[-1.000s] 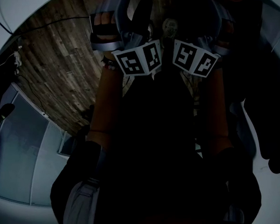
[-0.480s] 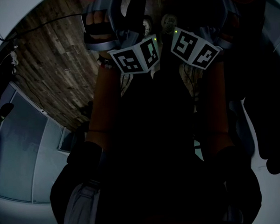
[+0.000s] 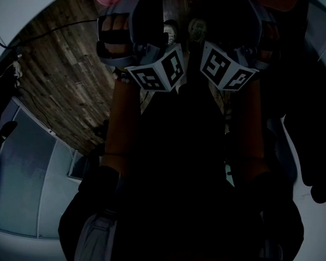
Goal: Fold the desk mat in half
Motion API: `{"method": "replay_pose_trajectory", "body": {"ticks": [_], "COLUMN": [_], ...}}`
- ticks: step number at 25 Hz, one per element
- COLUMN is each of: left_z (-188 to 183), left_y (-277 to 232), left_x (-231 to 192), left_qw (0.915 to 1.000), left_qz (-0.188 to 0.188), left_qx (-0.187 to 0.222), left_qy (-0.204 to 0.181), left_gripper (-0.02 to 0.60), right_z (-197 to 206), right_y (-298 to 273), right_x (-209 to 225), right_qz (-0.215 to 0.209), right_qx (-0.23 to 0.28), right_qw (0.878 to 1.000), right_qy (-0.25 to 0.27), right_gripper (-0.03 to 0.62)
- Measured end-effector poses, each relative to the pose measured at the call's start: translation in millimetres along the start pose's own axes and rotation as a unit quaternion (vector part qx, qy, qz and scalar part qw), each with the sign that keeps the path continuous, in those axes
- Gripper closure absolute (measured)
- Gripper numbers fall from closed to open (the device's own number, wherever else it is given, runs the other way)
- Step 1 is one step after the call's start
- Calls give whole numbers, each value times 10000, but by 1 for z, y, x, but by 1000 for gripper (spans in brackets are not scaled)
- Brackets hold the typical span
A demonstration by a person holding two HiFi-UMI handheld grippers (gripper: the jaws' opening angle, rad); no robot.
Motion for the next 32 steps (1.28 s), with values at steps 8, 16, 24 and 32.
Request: {"method": "replay_pose_trajectory", "body": {"ticks": [8, 16, 24, 32], "left_z": [0, -14, -19, -26], "left_y": [3, 10, 12, 9], "left_x": [-5, -20, -36, -53], "left_qw": [9996, 9975, 9908, 9800], "left_qz": [176, 436, 995, 1487], "left_qx": [-127, -268, -545, -871], "left_qy": [161, 481, 742, 992], "left_gripper": [554, 554, 554, 554], "right_z": [-5, -10, -19, -22], "right_y": [2, 8, 6, -3], "right_x": [5, 28, 49, 64], "right_qz": [-227, -519, -1019, -1799], "right_qx": [-5, -16, 109, 240], "right_qw": [9997, 9986, 9945, 9827], "right_qy": [37, -112, -190, -365], "right_gripper": [554, 554, 554, 554]}}
Point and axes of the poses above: the fingertips, and each gripper's own axes: y backward along the fingers, x to its right, z out of its underside, the point moved 5 cm from there along y, backward along the fingers, and after that the axes turned 7 degrees about z, right-handed, at the moved point
